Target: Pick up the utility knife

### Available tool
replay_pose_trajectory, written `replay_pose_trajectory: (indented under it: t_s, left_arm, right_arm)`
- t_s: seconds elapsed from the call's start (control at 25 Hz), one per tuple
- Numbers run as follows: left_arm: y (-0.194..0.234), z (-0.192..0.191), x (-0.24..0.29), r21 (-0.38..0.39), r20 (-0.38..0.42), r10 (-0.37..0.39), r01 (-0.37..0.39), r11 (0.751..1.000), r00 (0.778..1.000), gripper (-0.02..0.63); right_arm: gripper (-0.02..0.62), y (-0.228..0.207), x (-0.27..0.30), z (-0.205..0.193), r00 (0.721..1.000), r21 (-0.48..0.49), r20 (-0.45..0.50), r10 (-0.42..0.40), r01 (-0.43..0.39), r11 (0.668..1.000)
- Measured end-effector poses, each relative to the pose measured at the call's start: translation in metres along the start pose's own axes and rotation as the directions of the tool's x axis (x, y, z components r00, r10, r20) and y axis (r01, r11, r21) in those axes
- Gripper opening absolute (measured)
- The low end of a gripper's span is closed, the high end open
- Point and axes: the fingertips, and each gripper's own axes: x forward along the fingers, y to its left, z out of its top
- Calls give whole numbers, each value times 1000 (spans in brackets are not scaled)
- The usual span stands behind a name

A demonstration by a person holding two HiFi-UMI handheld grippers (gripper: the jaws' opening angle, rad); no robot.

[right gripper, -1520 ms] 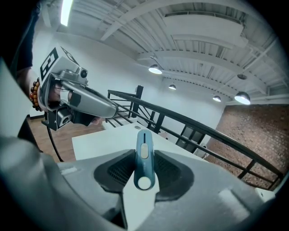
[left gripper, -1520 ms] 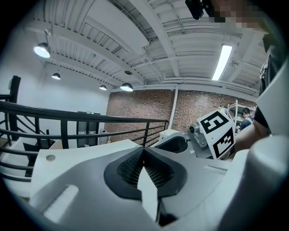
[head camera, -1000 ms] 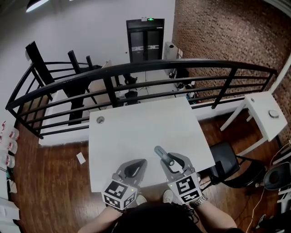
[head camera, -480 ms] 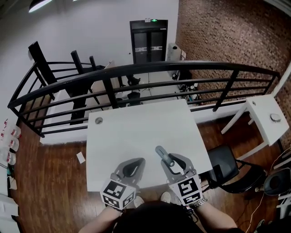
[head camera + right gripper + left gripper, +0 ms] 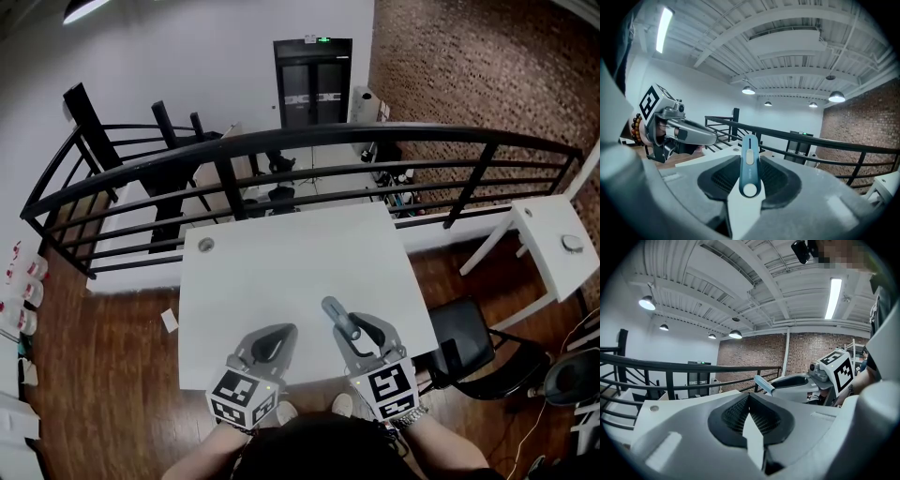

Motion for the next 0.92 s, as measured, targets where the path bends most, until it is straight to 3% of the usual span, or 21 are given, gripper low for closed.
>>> replay_pose_trajectory:
  t_s: [0.92]
  left_arm:
    - [-10,5,-3,9,-3,16,-16,1000,1000,6]
  right_arm:
    - [120,-3,-6,1,1000,3,21,14,-14,1000]
